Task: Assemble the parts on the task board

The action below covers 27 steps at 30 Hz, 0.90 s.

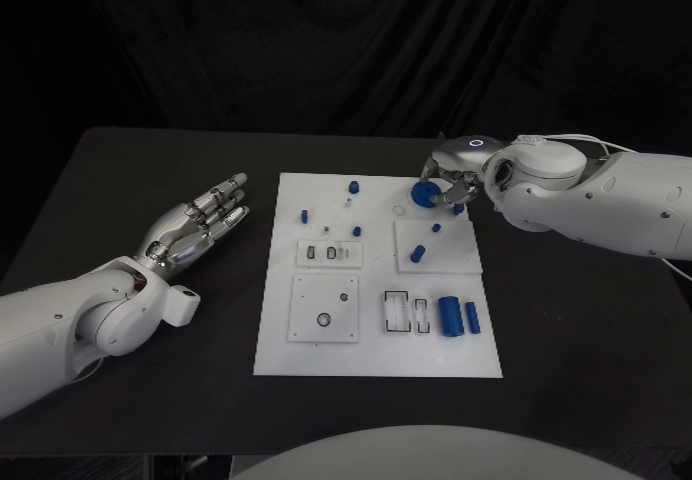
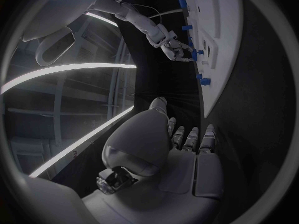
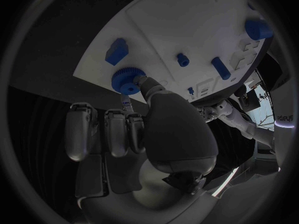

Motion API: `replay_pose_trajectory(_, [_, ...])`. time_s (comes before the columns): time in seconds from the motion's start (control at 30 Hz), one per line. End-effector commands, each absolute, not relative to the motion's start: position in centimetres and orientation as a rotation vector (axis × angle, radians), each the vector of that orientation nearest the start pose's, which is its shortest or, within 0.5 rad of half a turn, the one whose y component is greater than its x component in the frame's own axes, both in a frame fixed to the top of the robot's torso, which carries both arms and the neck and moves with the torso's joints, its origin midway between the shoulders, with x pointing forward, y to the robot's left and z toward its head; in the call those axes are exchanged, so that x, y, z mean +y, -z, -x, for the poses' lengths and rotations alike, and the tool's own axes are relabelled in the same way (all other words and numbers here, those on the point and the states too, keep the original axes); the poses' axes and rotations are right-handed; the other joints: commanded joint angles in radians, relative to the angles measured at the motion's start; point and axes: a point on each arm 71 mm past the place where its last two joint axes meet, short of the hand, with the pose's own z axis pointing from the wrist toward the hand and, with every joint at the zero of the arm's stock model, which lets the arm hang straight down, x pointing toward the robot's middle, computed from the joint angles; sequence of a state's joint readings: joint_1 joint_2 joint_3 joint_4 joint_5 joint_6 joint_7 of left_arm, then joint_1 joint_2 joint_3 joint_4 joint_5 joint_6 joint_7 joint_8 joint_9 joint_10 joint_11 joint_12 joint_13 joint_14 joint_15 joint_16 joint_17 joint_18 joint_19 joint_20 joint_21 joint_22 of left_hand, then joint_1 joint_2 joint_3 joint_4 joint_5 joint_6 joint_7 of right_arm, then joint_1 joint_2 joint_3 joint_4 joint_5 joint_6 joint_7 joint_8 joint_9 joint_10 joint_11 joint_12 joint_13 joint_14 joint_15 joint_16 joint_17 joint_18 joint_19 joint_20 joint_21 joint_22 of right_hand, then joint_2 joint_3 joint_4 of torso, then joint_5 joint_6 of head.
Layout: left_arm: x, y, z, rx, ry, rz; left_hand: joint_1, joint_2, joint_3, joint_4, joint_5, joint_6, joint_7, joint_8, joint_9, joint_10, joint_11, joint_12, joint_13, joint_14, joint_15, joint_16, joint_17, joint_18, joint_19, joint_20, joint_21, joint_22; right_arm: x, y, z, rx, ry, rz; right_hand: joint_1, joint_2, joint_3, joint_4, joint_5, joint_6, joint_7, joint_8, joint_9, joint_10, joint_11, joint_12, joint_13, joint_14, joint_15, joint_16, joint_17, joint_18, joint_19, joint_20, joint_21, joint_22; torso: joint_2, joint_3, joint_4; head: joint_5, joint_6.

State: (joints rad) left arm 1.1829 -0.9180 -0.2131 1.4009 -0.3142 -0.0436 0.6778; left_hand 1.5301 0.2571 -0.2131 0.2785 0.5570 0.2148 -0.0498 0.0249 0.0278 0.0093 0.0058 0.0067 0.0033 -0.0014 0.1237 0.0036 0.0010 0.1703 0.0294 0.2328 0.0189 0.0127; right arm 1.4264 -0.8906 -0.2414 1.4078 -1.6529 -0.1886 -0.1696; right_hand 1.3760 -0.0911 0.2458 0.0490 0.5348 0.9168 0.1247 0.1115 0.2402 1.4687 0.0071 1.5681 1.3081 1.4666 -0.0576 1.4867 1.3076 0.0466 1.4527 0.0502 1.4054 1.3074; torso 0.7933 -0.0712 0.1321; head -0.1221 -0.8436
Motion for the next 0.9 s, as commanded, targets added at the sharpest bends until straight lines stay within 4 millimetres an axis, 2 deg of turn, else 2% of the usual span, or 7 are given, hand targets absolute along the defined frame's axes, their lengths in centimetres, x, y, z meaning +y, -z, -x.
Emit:
replay_pose_trajectory(0.03, [26.4,22.5,-46.4,1.461,1.701,0.606,0.013,0.0,0.006,0.002,0.004,-0.003,0.006,0.004,0.001,-0.001,0.006,-0.004,-0.001,0.001,0.006,-0.004,-0.001,0.009,0.001,0.006,0.005,0.002,-26.7,16.3,-51.5,1.709,-0.216,0.413,-0.011,0.001,0.011,-0.002,0.043,0.038,-0.031,0.089,0.18,0.102,-0.007,0.003,0.263,0.07,-0.006,-0.004,0.14,0.007,0.0,-0.004,-0.004,0.115,0.0,0.0003,-0.0005,0.001,0.002])
replay_pose_trajectory(0.17, [26.5,22.5,-46.4,1.462,1.699,0.608,0.014,0.0,0.007,0.001,0.004,-0.003,0.008,0.004,0.001,-0.001,0.006,-0.004,-0.001,0.001,0.007,-0.004,-0.001,0.009,0.001,0.007,0.005,0.002,-26.3,16.1,-51.0,1.689,-0.238,0.414,-0.025,0.0,0.016,0.001,0.047,0.034,-0.033,0.106,0.208,0.102,-0.005,0.003,0.263,0.072,-0.006,-0.003,0.144,0.006,0.004,-0.004,-0.002,0.12,0.0,-0.0002,0.0002,0.003,0.004])
replay_pose_trajectory(0.4, [26.6,22.5,-46.3,1.463,1.697,0.61,0.014,0.0,0.008,0.001,0.004,-0.002,0.01,0.004,0.001,0.0,0.006,-0.004,0.0,0.001,0.007,-0.004,-0.001,0.009,0.001,0.007,0.005,0.002,-25.0,14.8,-50.4,1.653,-0.277,0.428,-0.034,-0.002,0.018,0.003,0.029,0.029,-0.034,0.115,0.227,0.102,-0.004,0.003,0.263,0.073,-0.005,-0.003,0.145,0.005,0.005,-0.003,-0.002,0.121,0.0,-0.0008,0.0006,0.008,0.004])
replay_pose_trajectory(0.63, [26.6,22.5,-46.3,1.465,1.697,0.611,0.015,-0.001,0.009,0.0,0.004,-0.002,0.01,0.004,0.001,0.001,0.006,-0.004,0.0,0.001,0.008,-0.004,-0.001,0.009,0.002,0.008,0.005,0.002,-22.2,13.0,-49.6,1.603,-0.348,0.476,-0.04,-0.001,0.02,0.005,0.019,0.029,-0.034,0.12,0.237,0.102,-0.003,0.003,0.263,0.074,-0.004,-0.002,0.148,0.005,0.007,-0.002,-0.001,0.123,-0.001,-0.002,-0.0011,0.012,0.005])
replay_pose_trajectory(0.73, [26.5,22.5,-46.4,1.467,1.7,0.61,0.016,-0.001,0.009,0.0,0.003,-0.002,0.011,0.004,0.001,0.001,0.007,-0.004,0.0,0.001,0.009,-0.004,-0.001,0.009,0.002,0.009,0.006,0.002,-21.0,12.8,-49.5,1.595,-0.376,0.501,-0.042,0.0,0.02,0.006,0.016,0.028,-0.034,0.121,0.239,0.102,-0.002,0.003,0.263,0.074,-0.004,-0.001,0.15,0.004,0.008,-0.002,0.001,0.124,-0.001,-0.0027,0.0006,0.011,0.004])
replay_pose_trajectory(0.9, [26.3,22.5,-46.4,1.47,1.704,0.609,0.017,-0.002,0.011,-0.001,0.004,-0.004,0.011,0.003,0.001,0.001,0.009,-0.004,0.0,0.001,0.01,-0.004,-0.001,0.009,0.002,0.01,0.006,0.002,-19.4,12.8,-49.7,1.588,-0.403,0.532,-0.043,0.001,0.022,0.007,0.013,0.024,-0.034,0.12,0.241,0.102,-0.001,0.003,0.263,0.074,-0.003,-0.001,0.15,0.004,0.008,-0.002,0.001,0.125,-0.001,-0.0019,0.0022,0.01,0.002])
